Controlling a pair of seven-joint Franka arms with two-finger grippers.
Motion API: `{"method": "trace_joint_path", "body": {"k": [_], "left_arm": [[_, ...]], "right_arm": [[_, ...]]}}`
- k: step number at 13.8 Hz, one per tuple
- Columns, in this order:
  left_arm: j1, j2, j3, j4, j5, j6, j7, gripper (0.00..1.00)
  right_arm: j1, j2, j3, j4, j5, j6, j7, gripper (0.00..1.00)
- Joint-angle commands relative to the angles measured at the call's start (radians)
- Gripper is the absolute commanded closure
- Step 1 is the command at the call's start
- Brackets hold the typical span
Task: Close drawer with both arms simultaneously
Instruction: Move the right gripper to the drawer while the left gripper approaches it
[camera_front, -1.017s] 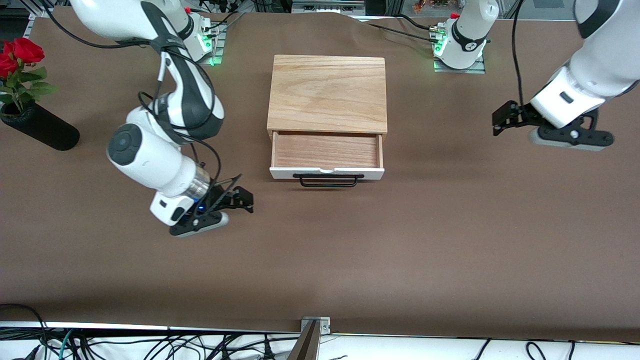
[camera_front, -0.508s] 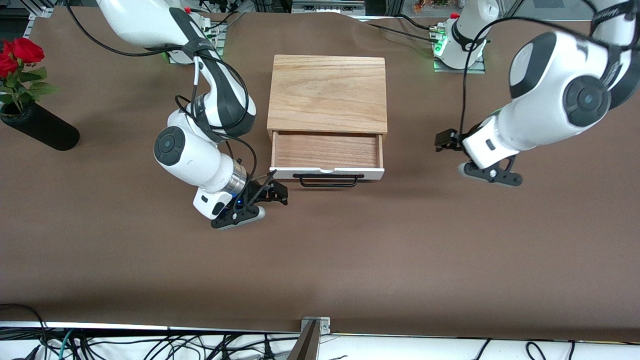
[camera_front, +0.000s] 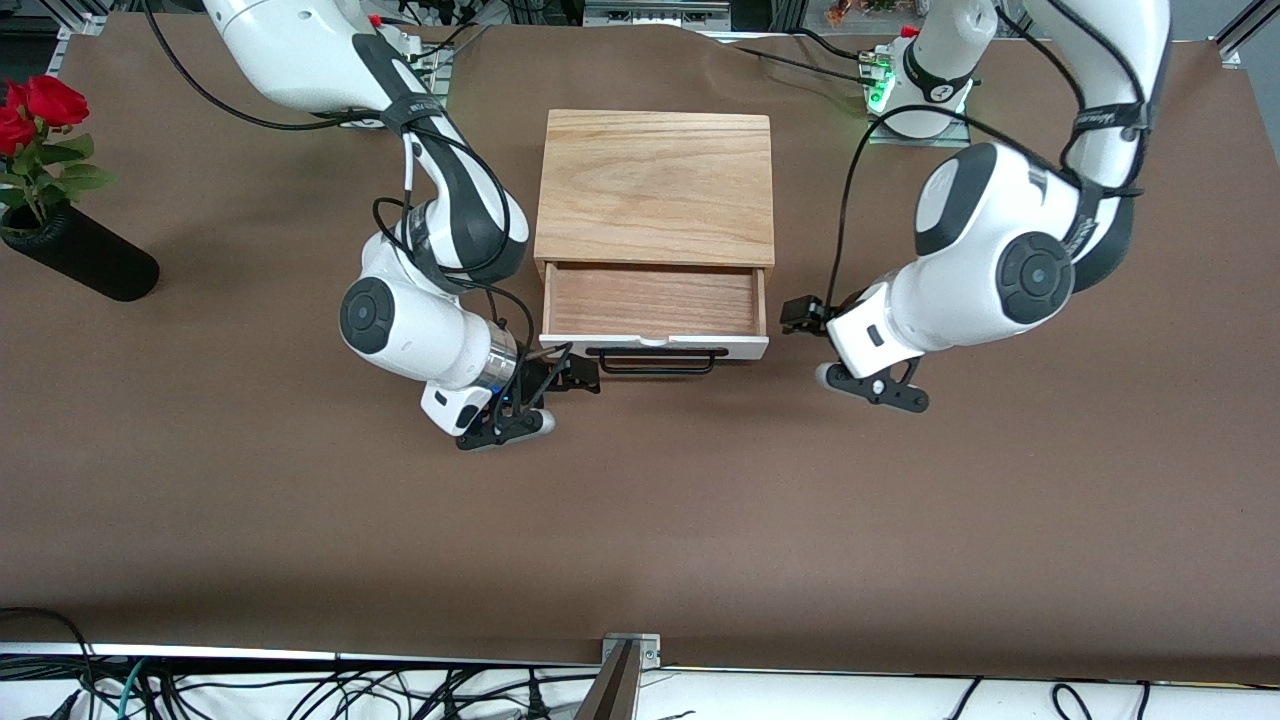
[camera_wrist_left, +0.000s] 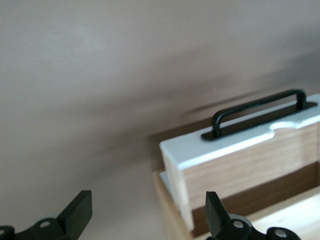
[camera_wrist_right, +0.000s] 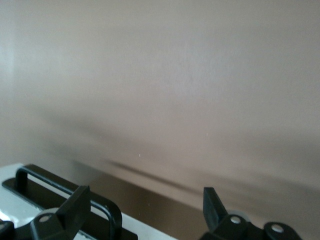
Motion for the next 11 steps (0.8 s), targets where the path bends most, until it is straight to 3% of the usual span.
{"method": "trace_joint_path", "body": {"k": [1, 5, 8, 11], "left_arm": [[-0.037, 0.058, 0.008, 0.034, -0.060, 0.039, 0.016, 0.00], [-0.043, 0.102, 0.008, 0.037, -0.126, 0.090, 0.017, 0.00], [-0.081, 0.151, 0.008, 0.038, -0.172, 0.224, 0.013, 0.00], [-0.100, 0.170, 0.010, 0.037, -0.198, 0.258, 0.005, 0.00]], "right_arm": [[-0.015, 0.012, 0.016, 0.027, 0.022, -0.070, -0.002, 0.00], [-0.013, 0.012, 0.016, 0.027, 0.085, -0.102, 0.000, 0.00], [-0.007, 0.018, 0.017, 0.026, 0.088, -0.104, 0.001, 0.00], [-0.006, 0.027, 0.023, 0.024, 0.090, -0.107, 0.004, 0.00]]}}
